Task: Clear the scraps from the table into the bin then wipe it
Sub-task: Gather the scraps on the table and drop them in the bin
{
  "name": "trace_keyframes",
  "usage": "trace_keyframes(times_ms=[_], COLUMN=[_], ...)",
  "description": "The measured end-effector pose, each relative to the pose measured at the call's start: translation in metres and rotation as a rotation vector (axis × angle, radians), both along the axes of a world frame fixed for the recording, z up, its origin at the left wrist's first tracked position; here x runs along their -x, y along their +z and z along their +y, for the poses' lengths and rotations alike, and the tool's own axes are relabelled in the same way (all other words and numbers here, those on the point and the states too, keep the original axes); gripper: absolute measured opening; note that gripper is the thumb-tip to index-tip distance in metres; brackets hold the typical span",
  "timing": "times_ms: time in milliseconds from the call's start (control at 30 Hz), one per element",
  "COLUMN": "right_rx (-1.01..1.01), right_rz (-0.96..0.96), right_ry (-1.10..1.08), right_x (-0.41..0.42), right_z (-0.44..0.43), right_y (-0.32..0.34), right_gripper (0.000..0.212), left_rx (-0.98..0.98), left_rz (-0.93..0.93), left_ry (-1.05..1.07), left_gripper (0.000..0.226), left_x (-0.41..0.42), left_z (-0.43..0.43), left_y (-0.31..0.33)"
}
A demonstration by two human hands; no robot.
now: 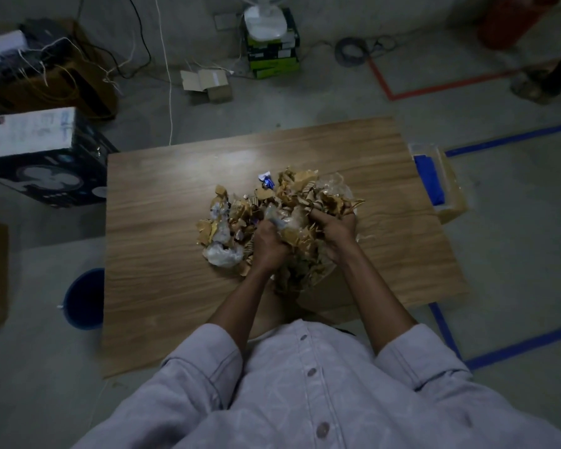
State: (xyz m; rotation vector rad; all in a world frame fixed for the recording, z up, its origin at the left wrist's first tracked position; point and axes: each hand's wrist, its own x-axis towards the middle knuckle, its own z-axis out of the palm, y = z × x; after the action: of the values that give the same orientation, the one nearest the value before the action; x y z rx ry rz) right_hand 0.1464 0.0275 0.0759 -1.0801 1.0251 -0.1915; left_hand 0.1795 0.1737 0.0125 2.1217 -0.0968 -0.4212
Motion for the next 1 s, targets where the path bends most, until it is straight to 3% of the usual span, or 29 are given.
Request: trace_keyframes(times_ms=[133,200,367,500,600,667,800,900,1000], right_rx=[-0.085,-0.147,-0.294,-0.286,-0.337,-0.35,-0.451,-0.487,-0.609], right_rz=[0.008,-0.004,-0.072,-0.068,-0.105,-0.104,-0.209,-0.293,-0.421], right_ry=[-0.026,-0.04,-0.025,0.032,0.055,0.06,0.047,-0.016,0.019], right_x=[-0.001,-0.002,-0.002,0.001,0.002,0.003,0.008,0.013,0.018], right_z=[-0.006,-0.006,-0.01,-0.016,-0.016,-0.019,-0.031,-0.055,-0.054], right_y=[0.003,0.004,0.013,0.018,0.025,0.027,0.041,0.046,0.052], right_gripper=[0.061,0.063,0.055,0.074,0.033,0.019,0.052,0.042,0.051], left_rx=[0.068,0.106,-0.013,-0.046,-0.047,-0.029,0.043,-0.037,-0.07], left_rz=[0.008,0.036,0.144,0.126,0.139,0.189,0.298,0.209,0.206], left_ry=[0.018,0.053,0.184,0.214,0.239,0.265,0.319,0.328,0.219], left_gripper=[0.033,0.042,0.044,0.041,0.039,0.037,0.038,0.027,0.035], left_x=[0.001,-0.003,-0.02,-0.03,-0.039,-0.047,-0.055,-0.059,-0.065], left_z=[-0.001,-0.003,0.003,0.006,0.003,0.002,0.019,0.03,0.026], left_y=[0.015,0.022,0.019,0.018,0.025,0.023,0.009,0.008,0.001])
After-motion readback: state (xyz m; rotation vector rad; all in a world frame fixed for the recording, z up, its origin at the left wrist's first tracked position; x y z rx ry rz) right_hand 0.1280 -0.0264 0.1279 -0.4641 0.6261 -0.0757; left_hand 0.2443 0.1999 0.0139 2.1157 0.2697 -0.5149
